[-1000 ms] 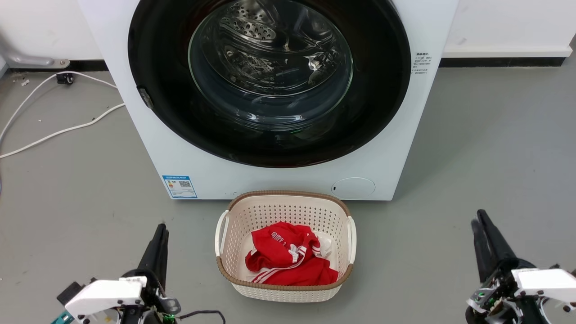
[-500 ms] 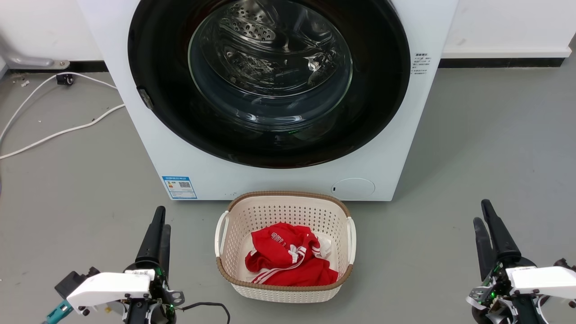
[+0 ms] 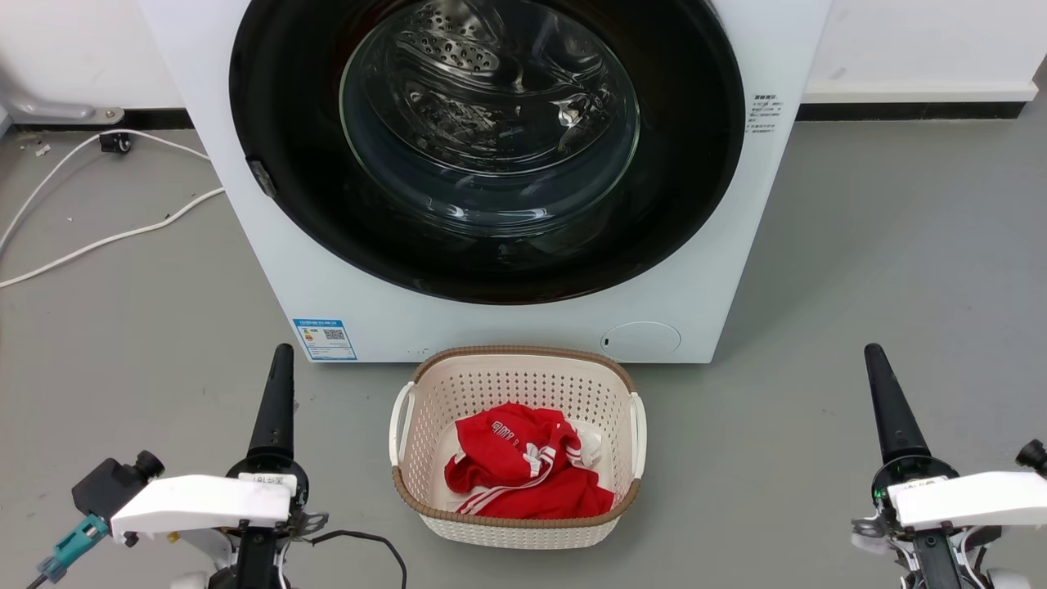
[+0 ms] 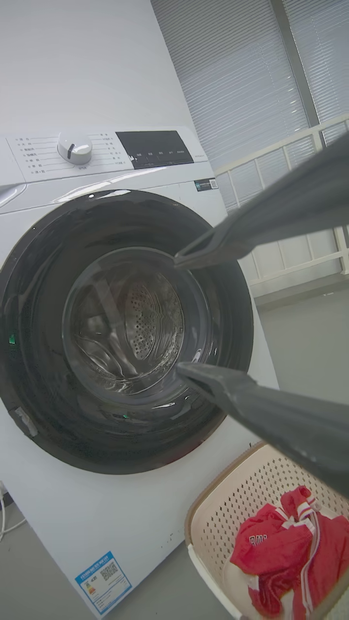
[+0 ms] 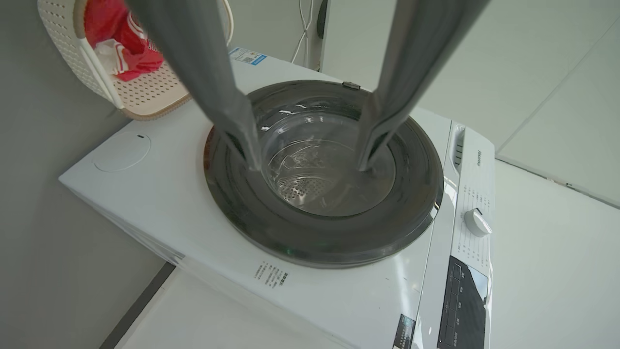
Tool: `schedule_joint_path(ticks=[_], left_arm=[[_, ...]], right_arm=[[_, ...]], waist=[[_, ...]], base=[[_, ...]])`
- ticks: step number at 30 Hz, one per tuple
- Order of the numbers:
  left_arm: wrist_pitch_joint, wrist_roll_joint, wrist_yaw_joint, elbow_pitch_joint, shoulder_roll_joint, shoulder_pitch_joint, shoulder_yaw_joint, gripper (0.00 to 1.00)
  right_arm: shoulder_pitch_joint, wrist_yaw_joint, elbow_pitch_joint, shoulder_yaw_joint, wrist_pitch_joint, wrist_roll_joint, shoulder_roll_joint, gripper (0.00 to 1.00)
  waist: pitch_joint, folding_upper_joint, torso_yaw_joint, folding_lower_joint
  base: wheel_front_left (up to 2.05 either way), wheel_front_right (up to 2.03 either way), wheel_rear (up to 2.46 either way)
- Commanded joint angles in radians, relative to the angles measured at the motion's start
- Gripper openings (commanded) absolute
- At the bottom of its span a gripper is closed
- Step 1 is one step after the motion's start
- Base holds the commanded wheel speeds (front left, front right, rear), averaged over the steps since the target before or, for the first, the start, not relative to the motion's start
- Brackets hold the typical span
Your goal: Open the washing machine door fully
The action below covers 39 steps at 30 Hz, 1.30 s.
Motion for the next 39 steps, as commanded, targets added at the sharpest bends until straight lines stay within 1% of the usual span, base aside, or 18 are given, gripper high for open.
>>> schedule_joint_path(ticks=[1,6,17,25,27,39], left_arm=[[-0.011,0.038,-0.002,-0.028,0.003,-0.023,-0.004,1.0],[-0.029,0.11,-0.002,-0.049,0.003,-0.022,-0.011,1.0],[-0.066,0.306,-0.002,-0.087,0.003,-0.022,-0.027,1.0],[-0.091,0.454,0.008,-0.101,0.003,-0.02,-0.049,1.0],[-0.094,0.474,0.009,-0.102,0.003,-0.02,-0.054,1.0],[-0.127,0.702,0.038,-0.088,0.003,-0.008,-0.09,1.0]], right_arm=[[-0.009,0.0,-0.029,0.004,-0.01,-0.049,-0.002,1.0],[-0.004,0.0,-0.054,0.015,-0.028,-0.156,-0.002,1.0],[0.011,0.0,-0.086,0.036,-0.066,-0.382,-0.001,1.0],[0.024,0.0,-0.086,0.041,-0.09,-0.51,0.0,1.0],[0.026,0.0,-0.084,0.041,-0.094,-0.526,0.0,1.0],[0.037,0.0,-0.087,0.049,-0.096,-0.713,0.0,1.0]], waist=[[0.0,0.0,0.0,0.0],[0.001,0.0,-0.001,0.0],[0.0,0.0,-0.005,0.0],[-0.002,0.0,-0.005,0.0],[-0.002,0.0,-0.005,0.0],[-0.005,0.0,-0.008,0.0]], base=[[0.0,0.0,0.0],[0.0,0.0,0.0],[0.0,0.0,0.0],[0.0,0.0,0.0],[0.0,0.0,0.0],[0.0,0.0,0.0]])
